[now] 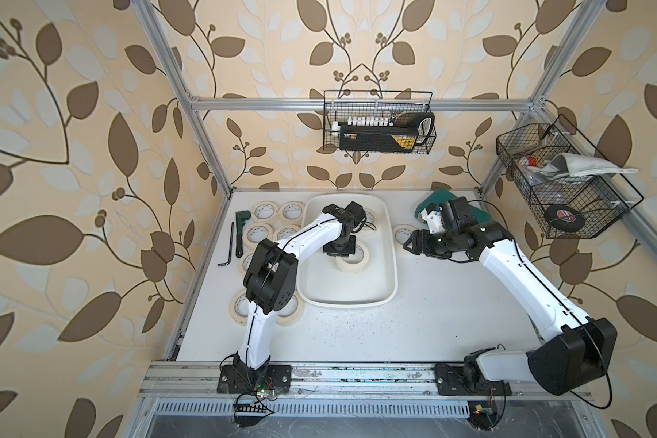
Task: Take out the art tape in the storage box
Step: Pick up the art tape from the storage box, then place the art tape at the center of the board.
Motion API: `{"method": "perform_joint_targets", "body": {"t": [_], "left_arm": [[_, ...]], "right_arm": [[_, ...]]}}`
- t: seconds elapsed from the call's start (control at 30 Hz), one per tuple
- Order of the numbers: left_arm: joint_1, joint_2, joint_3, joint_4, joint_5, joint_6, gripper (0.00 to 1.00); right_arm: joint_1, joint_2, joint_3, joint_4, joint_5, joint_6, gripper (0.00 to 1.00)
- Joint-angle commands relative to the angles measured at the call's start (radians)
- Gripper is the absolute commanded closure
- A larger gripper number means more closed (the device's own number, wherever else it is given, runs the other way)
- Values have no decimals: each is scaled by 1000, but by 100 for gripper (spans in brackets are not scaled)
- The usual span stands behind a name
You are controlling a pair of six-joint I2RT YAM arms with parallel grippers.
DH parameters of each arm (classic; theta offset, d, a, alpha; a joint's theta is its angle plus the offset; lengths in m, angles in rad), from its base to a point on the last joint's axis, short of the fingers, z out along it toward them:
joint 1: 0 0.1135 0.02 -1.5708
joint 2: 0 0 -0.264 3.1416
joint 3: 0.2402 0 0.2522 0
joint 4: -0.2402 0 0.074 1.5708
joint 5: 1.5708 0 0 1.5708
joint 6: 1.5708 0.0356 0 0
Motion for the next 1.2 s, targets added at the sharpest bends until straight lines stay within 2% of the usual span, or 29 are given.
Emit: {"method": "perform_joint_targets", "body": {"t": [0.0,0.27,0.53,0.97,1.17], "left_arm": [[-29,-116,14,-80,-31,63,100],[-80,-196,32,-152,-27,121,100],[-98,-249,20,-172,17,136,100],[-112,-285,-11,-159,69,144,100],[-115,-283,-10,-166,76,145,100]], "right_arm": [[33,-17,39,-4,23,21,35],[179,17,66,26,76,49,35],[334,93,88,66,137,56,29],[382,200,127,91,170,43,27],[383,238,156,81,191,43,32]]}}
